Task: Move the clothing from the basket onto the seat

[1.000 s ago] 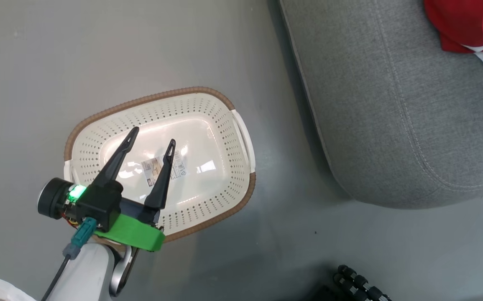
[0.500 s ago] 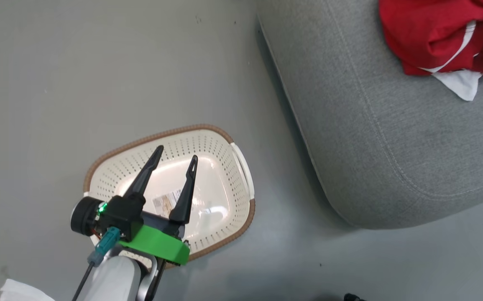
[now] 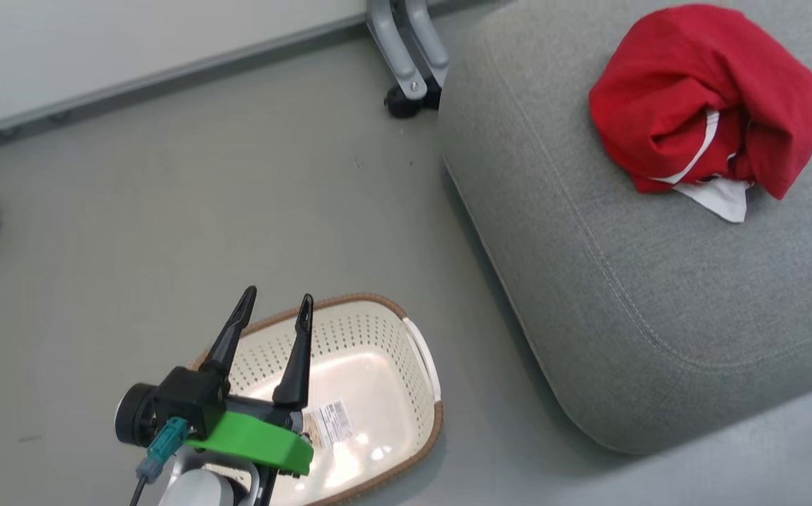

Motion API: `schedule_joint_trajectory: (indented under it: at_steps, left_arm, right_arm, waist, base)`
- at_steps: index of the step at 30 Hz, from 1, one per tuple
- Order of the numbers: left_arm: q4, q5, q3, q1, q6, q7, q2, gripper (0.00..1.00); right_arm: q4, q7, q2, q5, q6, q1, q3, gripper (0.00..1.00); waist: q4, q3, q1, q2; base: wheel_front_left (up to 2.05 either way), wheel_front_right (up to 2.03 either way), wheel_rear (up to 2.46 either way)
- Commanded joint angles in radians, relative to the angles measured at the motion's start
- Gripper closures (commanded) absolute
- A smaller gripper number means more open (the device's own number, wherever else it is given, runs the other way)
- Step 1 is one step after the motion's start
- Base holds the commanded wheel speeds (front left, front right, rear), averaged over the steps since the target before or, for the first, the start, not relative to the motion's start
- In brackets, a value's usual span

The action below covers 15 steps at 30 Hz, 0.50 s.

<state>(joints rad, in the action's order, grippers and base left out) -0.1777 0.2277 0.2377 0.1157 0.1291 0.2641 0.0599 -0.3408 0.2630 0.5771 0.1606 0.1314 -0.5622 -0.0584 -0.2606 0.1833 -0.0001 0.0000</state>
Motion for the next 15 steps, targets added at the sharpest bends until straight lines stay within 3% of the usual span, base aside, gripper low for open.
schedule_joint_trajectory:
  at_steps: [1,7,15]
  left_arm:
    - [0.001,-0.002,-0.007,-0.022,0.003,0.000,-0.002,0.00]
    - [0.010,-0.006,-0.036,-0.056,0.003,0.000,-0.008,0.00]
    - [0.016,0.013,-0.053,-0.086,0.003,0.000,-0.009,0.00]
  right_arm:
    - [0.038,0.003,-0.013,0.008,-0.002,0.033,0.010,0.00]
    - [0.230,0.003,-0.064,0.007,-0.002,0.135,0.055,0.00]
    - [0.398,0.003,-0.191,0.022,-0.001,0.275,0.050,0.00]
  waist:
    - [0.023,-0.090,0.0001,0.0000]
    - [0.059,-0.140,0.0001,0.0000]
    - [0.111,-0.180,0.0001,0.0000]
  base:
    - [0.00,0.00,0.00]
    - [0.00,0.00,0.00]
    - [0.00,0.00,0.00]
